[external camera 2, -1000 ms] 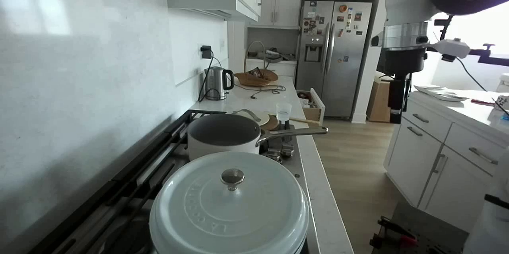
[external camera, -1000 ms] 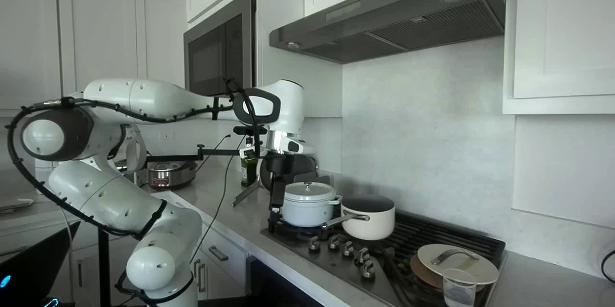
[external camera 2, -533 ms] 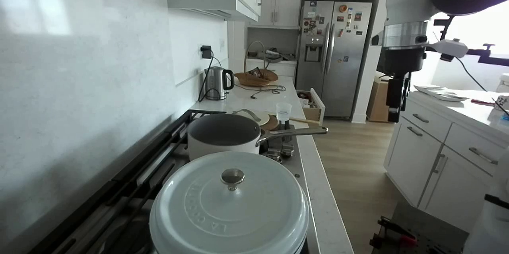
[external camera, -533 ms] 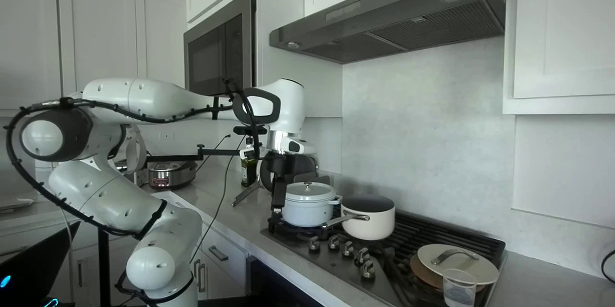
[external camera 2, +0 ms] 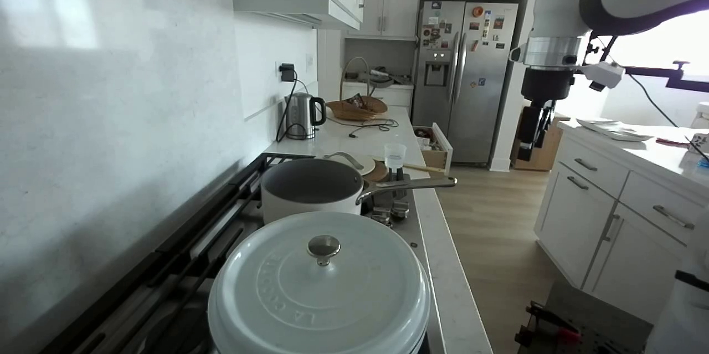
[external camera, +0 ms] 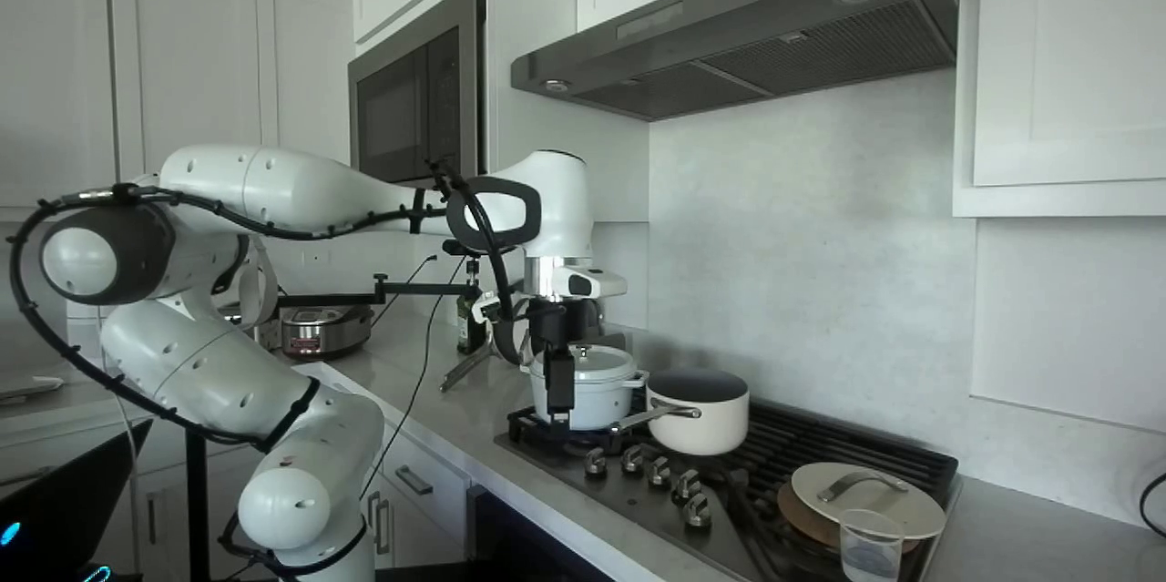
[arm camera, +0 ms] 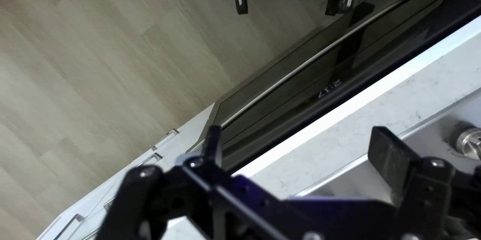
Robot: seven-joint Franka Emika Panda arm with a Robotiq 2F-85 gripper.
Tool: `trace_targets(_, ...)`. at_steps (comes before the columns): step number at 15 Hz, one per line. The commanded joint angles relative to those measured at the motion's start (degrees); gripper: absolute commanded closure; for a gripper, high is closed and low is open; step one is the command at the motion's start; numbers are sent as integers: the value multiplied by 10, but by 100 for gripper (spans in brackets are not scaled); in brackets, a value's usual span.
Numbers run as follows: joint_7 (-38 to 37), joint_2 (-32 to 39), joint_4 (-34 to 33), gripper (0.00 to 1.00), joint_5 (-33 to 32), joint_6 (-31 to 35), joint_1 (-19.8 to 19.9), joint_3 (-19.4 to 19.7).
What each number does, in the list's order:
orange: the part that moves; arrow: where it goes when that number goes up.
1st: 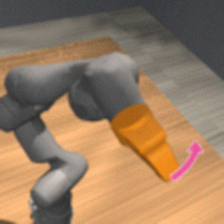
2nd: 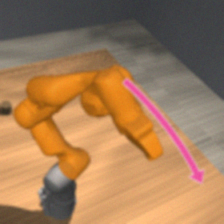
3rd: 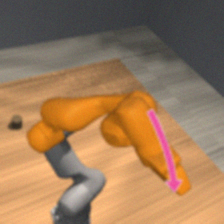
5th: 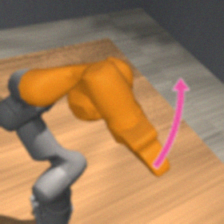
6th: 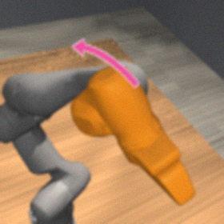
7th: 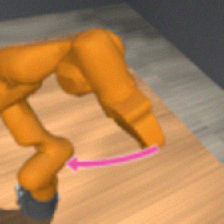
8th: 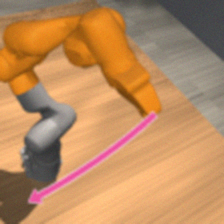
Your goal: Pour some water into the pot
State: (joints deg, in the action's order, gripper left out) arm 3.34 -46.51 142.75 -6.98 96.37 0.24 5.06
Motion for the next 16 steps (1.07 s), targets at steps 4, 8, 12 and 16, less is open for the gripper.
trace_targets(4, 53, 44, 31, 0, -39, 163, 21, 42)
trace_targets(8, 41, 84, 55, 0, -42, 304, 48, 57)
trace_targets(12, 48, 94, 54, 0, -26, 298, 59, 52)
trace_targets(16, 54, 93, 66, 0, -34, 332, 59, 50)
